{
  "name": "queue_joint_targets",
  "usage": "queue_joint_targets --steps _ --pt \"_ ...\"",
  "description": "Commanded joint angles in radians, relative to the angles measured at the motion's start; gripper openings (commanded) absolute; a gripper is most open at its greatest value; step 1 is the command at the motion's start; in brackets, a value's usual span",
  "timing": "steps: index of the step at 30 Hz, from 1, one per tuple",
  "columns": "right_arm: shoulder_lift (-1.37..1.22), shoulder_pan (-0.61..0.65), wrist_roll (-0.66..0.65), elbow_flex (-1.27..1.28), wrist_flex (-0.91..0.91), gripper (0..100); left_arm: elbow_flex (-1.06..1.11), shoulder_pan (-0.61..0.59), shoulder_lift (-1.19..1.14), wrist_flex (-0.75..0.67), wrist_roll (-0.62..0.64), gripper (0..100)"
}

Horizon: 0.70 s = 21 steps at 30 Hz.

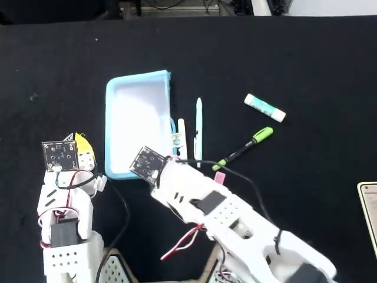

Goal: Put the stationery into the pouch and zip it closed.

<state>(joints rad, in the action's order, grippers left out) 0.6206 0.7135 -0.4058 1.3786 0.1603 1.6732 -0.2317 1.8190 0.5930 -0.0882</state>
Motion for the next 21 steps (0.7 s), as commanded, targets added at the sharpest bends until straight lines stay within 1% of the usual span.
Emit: queue_joint_targets --steps 1,3,4,7,10,13,17,19,21 --pt "-0.09 -0.038 -0.008 -0.059 -0.132 1.2 0.025 0.013 0.005 0.008 0.011 3" --pt "-0.133 -0.104 -0.008 -0.117 -0.095 1.2 0.025 0.013 0.005 0.008 0.011 3" --pt "-0.143 -0.137 -0.008 -0.157 -0.048 1.2 0.025 0.013 0.005 0.008 0.011 3" --pt "-0.148 -0.195 -0.003 -0.297 0.203 1.2 0.025 0.013 0.005 0.008 0.011 3" --pt "-0.148 -0.195 0.0 -0.453 0.499 1.2 0.025 0.013 0.005 0.006 0.011 3" --pt "-0.148 -0.183 0.0 -0.579 0.695 1.2 0.025 0.013 0.005 0.006 0.011 3" --pt "-0.148 -0.181 0.0 -0.657 0.833 1.2 0.025 0.013 0.005 0.006 0.011 3" --pt "-0.153 -0.181 0.0 -0.641 0.855 1.2 0.025 0.013 0.005 0.006 0.011 3" --pt "-0.154 -0.181 0.0 -0.593 0.839 1.2 0.025 0.013 0.005 0.006 0.011 3"
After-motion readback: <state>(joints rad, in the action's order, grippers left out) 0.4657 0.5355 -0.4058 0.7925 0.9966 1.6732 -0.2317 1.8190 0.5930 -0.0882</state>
